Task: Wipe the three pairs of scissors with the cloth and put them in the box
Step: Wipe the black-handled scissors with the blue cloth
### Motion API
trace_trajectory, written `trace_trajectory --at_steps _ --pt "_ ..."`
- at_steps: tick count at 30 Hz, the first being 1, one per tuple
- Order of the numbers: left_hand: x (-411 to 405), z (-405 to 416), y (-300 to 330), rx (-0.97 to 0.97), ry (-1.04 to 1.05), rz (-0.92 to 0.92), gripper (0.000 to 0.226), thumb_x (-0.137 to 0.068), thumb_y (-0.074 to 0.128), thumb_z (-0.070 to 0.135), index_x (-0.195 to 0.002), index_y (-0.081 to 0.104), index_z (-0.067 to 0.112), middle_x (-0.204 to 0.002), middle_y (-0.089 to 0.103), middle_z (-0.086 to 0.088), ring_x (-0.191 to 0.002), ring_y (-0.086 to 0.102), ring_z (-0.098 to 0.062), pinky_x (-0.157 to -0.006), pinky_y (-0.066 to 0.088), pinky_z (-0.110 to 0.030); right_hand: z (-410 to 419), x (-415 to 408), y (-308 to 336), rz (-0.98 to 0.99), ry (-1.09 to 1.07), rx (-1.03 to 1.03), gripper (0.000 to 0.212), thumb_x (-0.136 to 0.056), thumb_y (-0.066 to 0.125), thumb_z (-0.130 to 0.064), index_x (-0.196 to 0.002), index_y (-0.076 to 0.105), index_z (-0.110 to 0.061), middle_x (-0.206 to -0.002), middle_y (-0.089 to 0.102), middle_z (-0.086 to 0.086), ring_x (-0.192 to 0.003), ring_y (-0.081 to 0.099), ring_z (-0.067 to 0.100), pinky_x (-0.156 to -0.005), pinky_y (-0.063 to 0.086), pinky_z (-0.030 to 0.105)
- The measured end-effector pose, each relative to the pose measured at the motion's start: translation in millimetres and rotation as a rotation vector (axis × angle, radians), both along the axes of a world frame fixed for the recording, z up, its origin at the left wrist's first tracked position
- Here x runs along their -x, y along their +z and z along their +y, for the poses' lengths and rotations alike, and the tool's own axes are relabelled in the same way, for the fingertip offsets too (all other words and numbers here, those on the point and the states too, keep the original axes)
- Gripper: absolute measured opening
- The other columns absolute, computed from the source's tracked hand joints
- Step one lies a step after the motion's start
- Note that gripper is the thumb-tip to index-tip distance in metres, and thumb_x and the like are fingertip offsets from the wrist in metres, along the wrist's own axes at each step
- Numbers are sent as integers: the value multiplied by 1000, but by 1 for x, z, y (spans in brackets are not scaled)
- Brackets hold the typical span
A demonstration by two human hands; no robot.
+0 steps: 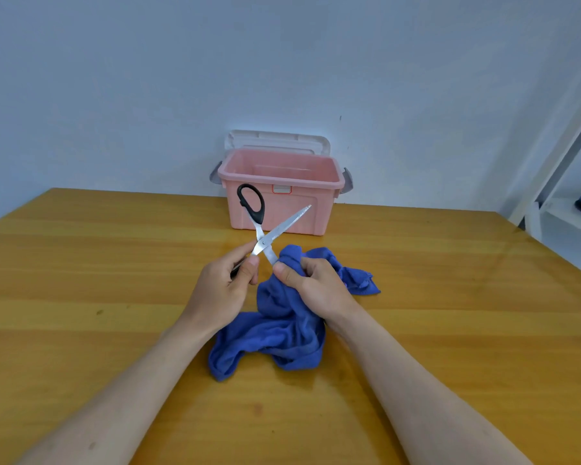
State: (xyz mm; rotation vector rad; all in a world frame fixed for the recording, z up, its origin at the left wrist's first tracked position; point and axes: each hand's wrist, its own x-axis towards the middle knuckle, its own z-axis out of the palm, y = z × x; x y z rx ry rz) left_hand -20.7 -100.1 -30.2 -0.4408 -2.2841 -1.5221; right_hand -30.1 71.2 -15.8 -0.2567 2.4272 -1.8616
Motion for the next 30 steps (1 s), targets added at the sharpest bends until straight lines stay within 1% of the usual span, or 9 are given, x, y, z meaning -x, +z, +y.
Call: trace_trajectory --at_steps 5,7,8,11,14,20,24,28,30 --pt "0 -1 1 14 -33 -2 31 -101 46 24 -128 61 24 -65 56 11 -52 42 -5 -53 38 -19 5 -4 0 25 30 -80 49 -88 68 -47 -68 45 -9 -65 37 6 -61 39 20 -59 33 35" --pt "0 -1 -1 23 -38 -14 31 -101 47 23 -128 61 24 -64 56 12 -52 44 -4 -54 38 -16 6 -5 -2 34 41 1 59 -83 70 -50 -75 50 5 -69 47 12 -65 47 24 -63 41 39" --pt "-1 0 -1 30 -38 -17 31 -100 47 23 -128 61 24 -64 56 12 -52 44 -4 -55 39 -15 6 -5 -2 44 50 57 54 -85 70 -44 -84 57 9 -74 57 18 -70 57 27 -69 49 42" --pt "-2 1 -1 28 -55 -25 30 -101 47 19 -125 60 33 -63 55 11 -56 43 -4 -57 40 -20 11 -2 -5 23 78 235 10 -95 62 -9 -98 70 -5 -95 75 13 -95 72 24 -85 58 36" --pt "-1 0 -2 45 -64 -42 31 -102 47 18 -121 58 39 -62 55 12 -56 44 -4 -58 40 -19 10 -2 -8 -8 90 320 15 -93 61 0 -95 71 -10 -93 75 7 -95 72 20 -82 57 29" --pt "-3 0 0 62 -68 -30 38 -100 49 17 -115 46 53 -63 57 6 -51 45 -3 -52 38 -15 9 -2 -7 -79 70 342 10 -90 64 3 -98 70 -1 -89 77 5 -88 74 17 -74 56 23" --pt "-3 -1 0 69 -22 18 37 -100 49 18 -126 44 43 -66 60 -2 -52 47 -3 -51 38 -14 7 1 -6 -87 19 277 19 -91 68 -9 -103 66 5 -98 74 19 -95 72 29 -85 59 37" --pt "-2 -2 1 54 10 37 29 -101 47 20 -126 57 31 -71 59 -3 -54 46 -8 -56 43 -26 3 2 -4 -55 -7 103 73 -73 73 -56 -91 55 13 -77 56 14 -73 59 27 -73 52 44" --pt "0 -2 2 44 6 24 26 -101 45 21 -122 59 30 -67 57 1 -52 44 -8 -55 43 -28 3 3 -7 -43 5 91 76 -71 70 -61 -86 53 11 -77 53 11 -72 55 25 -70 49 42"
